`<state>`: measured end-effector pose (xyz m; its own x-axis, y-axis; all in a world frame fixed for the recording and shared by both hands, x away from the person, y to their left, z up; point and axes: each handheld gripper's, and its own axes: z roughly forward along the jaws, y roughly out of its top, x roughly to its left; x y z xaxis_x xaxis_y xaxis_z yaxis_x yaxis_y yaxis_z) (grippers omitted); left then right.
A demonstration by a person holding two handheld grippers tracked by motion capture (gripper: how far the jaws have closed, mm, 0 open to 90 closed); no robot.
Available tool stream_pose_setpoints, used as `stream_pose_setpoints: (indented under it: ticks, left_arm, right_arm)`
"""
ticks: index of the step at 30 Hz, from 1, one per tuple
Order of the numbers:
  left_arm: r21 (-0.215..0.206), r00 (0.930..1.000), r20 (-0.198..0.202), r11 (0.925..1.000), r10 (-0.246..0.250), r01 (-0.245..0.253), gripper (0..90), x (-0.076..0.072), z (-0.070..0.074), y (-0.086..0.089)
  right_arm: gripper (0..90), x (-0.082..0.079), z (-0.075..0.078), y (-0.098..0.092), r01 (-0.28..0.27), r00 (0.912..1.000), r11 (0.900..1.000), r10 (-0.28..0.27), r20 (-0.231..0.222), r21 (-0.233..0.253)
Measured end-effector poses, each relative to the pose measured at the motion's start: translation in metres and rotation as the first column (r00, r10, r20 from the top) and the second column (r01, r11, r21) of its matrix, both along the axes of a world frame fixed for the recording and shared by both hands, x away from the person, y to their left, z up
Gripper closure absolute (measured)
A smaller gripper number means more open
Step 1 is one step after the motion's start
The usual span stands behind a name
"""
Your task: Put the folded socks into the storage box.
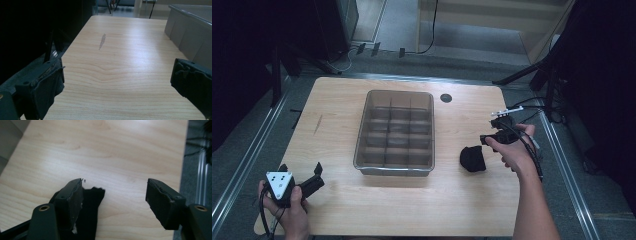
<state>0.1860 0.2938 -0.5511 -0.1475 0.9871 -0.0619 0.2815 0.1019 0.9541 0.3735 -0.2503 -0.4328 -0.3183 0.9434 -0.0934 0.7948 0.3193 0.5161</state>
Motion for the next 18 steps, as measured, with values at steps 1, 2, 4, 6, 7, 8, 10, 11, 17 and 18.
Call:
stream_pose_setpoints:
  ticks: [1,2,4,6,7,8,10,11,17,18]
  left_arm:
    - [0.000,1.0000,0.000,1.0000,0.000,0.000,0.0,0.000,0.000,0.000]
    - [-0.001,1.0000,0.000,1.0000,0.000,0.000,0.0,0.000,0.000,0.000]
    - [-0.001,1.0000,-0.001,1.0000,0.000,0.000,0.0,0.000,0.000,0.000]
    - [-0.001,1.0000,-0.001,1.0000,0.000,0.000,0.0,0.000,0.000,0.000]
    - [-0.001,1.0000,-0.001,1.0000,0.000,0.000,0.0,0.000,0.000,0.000]
    - [-0.001,1.0000,-0.001,1.0000,0.000,0.000,0.0,0.000,0.000,0.000]
    - [-0.001,1.0000,-0.002,1.0000,0.000,0.000,0.0,0.000,0.000,0.000]
    - [-0.001,1.0000,-0.002,1.0000,-0.001,0.001,0.0,0.000,0.000,0.000]
    - [0.004,1.0000,-0.003,1.0000,-0.001,0.001,0.0,0.001,0.000,0.000]
    - [0.006,1.0000,-0.004,1.0000,-0.003,0.003,0.0,0.001,0.000,0.000]
  right_arm:
    - [31.4,0.000,0.000,0.000,0.000,1.0000,1.000,0.000,0.000,0.000]
    - [33.8,0.004,-0.008,0.004,0.010,0.9972,1.000,-0.011,-0.074,-0.010]
    - [34.5,0.006,-0.017,0.007,0.021,0.9898,1.000,-0.024,-0.141,-0.022]
    - [34.8,0.009,-0.024,0.009,0.024,0.9817,1.000,-0.027,-0.188,-0.017]
    - [34.8,0.009,-0.024,0.009,0.024,0.9817,1.000,-0.027,-0.188,-0.017]
    - [35.1,0.010,-0.029,0.011,0.030,0.9763,0.999,-0.033,-0.214,-0.016]
    - [35.5,0.013,-0.039,0.015,0.034,0.9673,0.999,-0.036,-0.251,-0.012]
    - [35.3,0.014,-0.042,0.017,0.038,0.9641,0.999,-0.041,-0.262,-0.013]
    - [36.2,0.017,-0.056,0.024,0.042,0.9516,0.999,-0.045,-0.304,-0.015]
    - [36.7,0.017,-0.058,0.025,0.047,0.9497,0.999,-0.049,-0.309,-0.011]
